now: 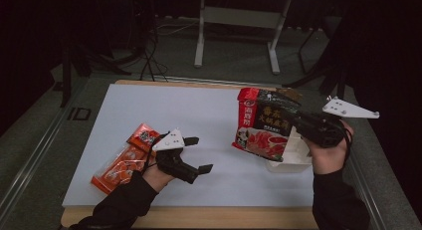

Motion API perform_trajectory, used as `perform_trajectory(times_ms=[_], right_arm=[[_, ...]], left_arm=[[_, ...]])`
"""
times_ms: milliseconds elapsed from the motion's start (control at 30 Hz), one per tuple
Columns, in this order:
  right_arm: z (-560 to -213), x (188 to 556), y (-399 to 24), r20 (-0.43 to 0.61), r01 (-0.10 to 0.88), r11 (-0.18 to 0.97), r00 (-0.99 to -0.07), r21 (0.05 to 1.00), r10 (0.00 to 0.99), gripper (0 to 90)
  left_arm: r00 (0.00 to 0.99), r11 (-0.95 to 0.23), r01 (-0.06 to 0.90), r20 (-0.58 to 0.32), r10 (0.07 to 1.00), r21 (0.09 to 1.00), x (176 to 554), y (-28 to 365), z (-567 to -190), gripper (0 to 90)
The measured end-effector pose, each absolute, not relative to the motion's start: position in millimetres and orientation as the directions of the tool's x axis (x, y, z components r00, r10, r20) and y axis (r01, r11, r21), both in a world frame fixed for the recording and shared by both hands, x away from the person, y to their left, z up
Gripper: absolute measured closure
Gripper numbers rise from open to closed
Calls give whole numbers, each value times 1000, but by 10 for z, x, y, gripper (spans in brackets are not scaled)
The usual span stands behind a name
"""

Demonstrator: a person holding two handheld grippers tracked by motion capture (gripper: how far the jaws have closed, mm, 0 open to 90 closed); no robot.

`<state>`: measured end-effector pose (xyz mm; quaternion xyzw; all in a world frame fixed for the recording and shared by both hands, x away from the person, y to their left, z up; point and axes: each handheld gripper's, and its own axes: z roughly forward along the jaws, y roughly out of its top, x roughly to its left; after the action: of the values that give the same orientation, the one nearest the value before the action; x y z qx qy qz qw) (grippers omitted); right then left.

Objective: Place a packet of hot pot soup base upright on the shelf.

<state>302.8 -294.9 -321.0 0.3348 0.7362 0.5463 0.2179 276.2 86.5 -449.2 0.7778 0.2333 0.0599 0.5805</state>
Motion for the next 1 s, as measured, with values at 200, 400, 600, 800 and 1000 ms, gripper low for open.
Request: perform_trajectory(times_ms=[200,400,600,800,1000], right_arm=[[-3152,3078,-3053,39,248,167,-658,954,752,781],[-3138,3131,-3204,42,248,148,-626,958,779,781],[-3151,3228,-3364,41,252,135,-589,958,807,780],[-3197,3380,-3545,54,268,120,-561,956,826,780],[-3246,3538,-3670,51,273,116,-536,955,843,779]], left_arm=[[878,-205,315,-202,435,927,2684,959,-4601,5],[875,-224,325,-203,440,919,2586,1014,-4772,5],[866,-206,342,-222,448,917,2515,1090,-4893,5],[853,-179,359,-245,462,916,2469,1150,-4994,5],[844,-228,341,-190,502,912,2465,1135,-5043,5]])
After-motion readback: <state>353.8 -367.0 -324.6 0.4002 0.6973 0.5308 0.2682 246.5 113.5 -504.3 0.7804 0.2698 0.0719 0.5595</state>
